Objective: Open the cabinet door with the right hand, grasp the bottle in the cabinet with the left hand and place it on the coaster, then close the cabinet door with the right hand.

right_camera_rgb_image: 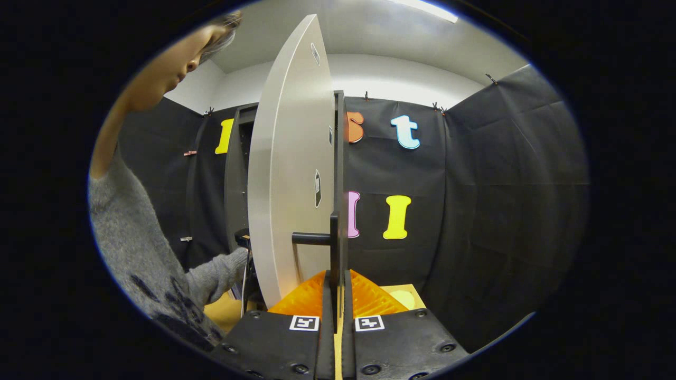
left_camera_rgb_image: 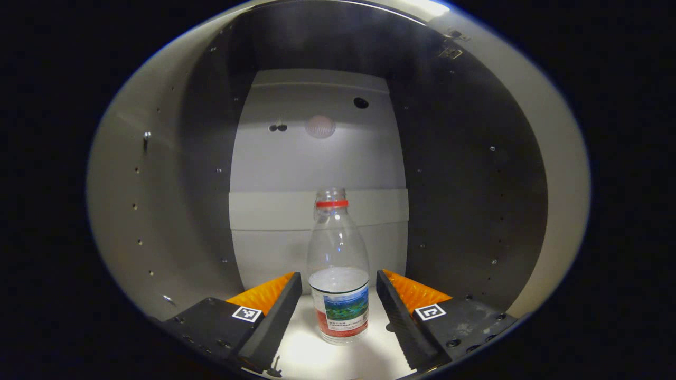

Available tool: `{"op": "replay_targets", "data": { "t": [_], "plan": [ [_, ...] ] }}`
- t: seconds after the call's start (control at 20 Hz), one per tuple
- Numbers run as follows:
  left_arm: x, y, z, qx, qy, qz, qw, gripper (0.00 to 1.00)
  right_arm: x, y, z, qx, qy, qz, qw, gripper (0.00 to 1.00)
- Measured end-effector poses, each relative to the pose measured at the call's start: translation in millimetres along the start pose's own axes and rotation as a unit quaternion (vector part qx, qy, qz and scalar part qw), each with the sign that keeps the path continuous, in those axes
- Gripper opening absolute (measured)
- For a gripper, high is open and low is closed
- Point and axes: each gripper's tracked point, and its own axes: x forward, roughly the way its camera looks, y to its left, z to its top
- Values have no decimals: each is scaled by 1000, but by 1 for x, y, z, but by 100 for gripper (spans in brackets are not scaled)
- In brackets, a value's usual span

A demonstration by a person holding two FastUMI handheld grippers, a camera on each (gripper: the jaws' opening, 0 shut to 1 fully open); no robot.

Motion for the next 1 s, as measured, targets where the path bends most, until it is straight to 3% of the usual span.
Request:
{"op": "replay_targets", "data": {
  "t": [0.45, 0.55, 1.0],
  "plan": [
    [43, 8, -2, -6, 15, -6, 1000, 90, 0, -2, -2, 9, 15, -14, 1000, 10],
    [33, 1, -3, -14, 23, -20, 999, 77, 0, -2, -1, 11, 13, -16, 1000, 9],
    [-79, 0, 31, -5, -7, -80, 997, 77, -2, -5, 0, 18, -13, -43, 999, 6]
  ]
}}
